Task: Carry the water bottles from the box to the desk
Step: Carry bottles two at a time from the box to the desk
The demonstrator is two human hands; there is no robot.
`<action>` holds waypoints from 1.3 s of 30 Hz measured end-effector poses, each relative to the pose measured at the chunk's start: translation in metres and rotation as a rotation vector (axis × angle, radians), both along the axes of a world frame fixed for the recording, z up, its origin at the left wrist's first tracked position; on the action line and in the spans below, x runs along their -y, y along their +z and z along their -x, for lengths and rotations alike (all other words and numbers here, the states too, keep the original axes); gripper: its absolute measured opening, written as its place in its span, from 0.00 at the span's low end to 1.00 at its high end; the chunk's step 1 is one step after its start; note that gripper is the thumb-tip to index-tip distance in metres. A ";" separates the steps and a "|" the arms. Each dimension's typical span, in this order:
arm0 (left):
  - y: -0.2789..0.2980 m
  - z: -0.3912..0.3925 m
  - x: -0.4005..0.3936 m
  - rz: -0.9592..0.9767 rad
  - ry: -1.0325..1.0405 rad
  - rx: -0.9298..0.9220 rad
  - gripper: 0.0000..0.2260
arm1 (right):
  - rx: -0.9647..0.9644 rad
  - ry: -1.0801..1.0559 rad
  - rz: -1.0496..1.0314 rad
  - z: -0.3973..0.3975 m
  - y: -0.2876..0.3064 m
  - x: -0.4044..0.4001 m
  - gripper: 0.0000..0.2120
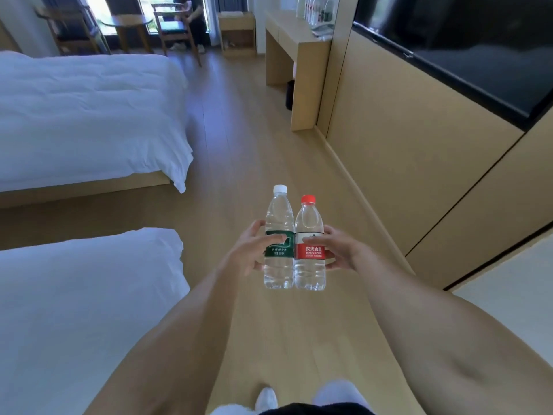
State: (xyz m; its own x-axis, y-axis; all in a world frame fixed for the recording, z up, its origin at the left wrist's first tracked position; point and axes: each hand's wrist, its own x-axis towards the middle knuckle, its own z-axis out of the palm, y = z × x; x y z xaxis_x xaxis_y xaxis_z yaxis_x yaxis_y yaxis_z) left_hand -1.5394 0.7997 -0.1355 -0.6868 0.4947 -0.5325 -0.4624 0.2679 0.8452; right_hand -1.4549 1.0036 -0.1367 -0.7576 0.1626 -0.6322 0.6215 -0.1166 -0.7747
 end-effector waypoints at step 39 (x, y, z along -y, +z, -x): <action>-0.021 0.610 -0.213 -0.002 0.165 -0.004 0.23 | 0.005 0.176 -0.003 0.642 -0.028 -0.221 0.24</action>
State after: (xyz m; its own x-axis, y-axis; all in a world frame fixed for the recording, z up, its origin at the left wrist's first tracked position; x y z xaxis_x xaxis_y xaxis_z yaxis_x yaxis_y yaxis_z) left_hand -2.1499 1.0126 -0.1560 -0.7609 0.3758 -0.5290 -0.4967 0.1871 0.8475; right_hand -2.0968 1.2242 -0.1649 -0.7713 0.0293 -0.6358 0.6360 -0.0037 -0.7717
